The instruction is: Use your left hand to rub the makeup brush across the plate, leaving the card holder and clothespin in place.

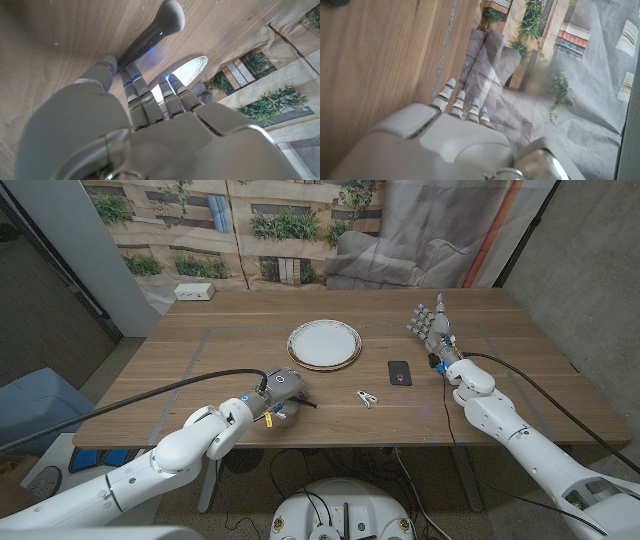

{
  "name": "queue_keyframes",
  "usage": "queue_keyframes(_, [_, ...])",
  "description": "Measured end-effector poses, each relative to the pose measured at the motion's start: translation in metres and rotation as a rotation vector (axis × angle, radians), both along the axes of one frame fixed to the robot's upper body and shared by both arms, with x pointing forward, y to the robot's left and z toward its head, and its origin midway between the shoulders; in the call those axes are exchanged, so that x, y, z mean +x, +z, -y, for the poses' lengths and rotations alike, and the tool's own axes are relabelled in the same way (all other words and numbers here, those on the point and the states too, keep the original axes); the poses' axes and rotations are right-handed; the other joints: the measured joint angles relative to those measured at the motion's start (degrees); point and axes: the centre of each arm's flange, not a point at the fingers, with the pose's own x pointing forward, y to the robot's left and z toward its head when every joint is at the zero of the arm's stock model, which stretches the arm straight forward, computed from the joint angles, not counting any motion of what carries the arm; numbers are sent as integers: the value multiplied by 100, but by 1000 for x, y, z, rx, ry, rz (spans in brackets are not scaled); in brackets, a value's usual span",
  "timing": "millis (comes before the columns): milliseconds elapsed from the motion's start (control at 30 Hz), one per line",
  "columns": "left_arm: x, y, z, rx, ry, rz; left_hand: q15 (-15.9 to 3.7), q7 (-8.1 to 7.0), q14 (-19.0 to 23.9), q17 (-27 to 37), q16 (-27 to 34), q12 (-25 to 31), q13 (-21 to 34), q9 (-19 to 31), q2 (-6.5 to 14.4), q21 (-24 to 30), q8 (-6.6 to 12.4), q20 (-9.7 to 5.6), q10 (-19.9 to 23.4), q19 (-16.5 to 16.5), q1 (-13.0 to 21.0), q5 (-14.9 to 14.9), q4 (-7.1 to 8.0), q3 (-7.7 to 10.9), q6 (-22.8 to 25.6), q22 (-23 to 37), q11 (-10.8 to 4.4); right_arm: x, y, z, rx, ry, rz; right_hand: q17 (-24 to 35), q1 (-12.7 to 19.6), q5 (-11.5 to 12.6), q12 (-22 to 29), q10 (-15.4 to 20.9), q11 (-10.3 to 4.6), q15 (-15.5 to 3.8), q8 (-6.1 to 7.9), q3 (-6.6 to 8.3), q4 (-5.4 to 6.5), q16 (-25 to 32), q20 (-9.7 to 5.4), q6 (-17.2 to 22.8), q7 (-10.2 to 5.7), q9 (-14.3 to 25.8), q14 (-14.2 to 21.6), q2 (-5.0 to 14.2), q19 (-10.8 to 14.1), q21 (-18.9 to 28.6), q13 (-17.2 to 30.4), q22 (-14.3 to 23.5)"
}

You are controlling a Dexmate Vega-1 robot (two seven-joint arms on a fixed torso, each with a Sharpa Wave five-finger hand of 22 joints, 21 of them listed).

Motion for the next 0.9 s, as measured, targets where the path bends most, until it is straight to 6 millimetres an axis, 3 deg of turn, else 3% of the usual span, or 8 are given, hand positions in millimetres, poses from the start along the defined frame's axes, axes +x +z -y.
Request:
queue_keyframes(367, [-1, -2, -1, -11, 0, 2, 4, 14, 165, 0, 0, 0, 15, 0, 108, 0, 76, -58, 389, 141, 108, 0, -29, -77, 310, 0, -18, 0, 0, 0, 0, 0, 0, 0, 0, 0, 0, 0, 0, 0, 0, 0, 0, 0, 0, 0, 0, 0, 0, 0, 0, 0, 0, 0])
queue_keyframes(533, [-1, -3, -2, -16, -4, 6, -7, -21, 258, 0, -24, 9, 15, -24, 121, 0, 76, -54, 616, 211, 211, 0, -35, -116, 737, 0, -26, 0, 0, 0, 0, 0, 0, 0, 0, 0, 0, 0, 0, 0, 0, 0, 0, 0, 0, 0, 0, 0, 0, 0, 0, 0, 0, 0])
queue_keyframes(900, [1, -7, -5, -17, -9, 9, -7, -70, 359, 0, -24, 28, 43, -23, 162, 0, 76, -73, 854, 297, 321, -5, -47, -187, 976, 0, -51, 0, 0, 0, 0, -1, 0, 0, 0, 0, 0, 0, 0, 0, 0, 0, 0, 0, 0, 0, 0, 0, 0, 0, 0, 0, 0, 0])
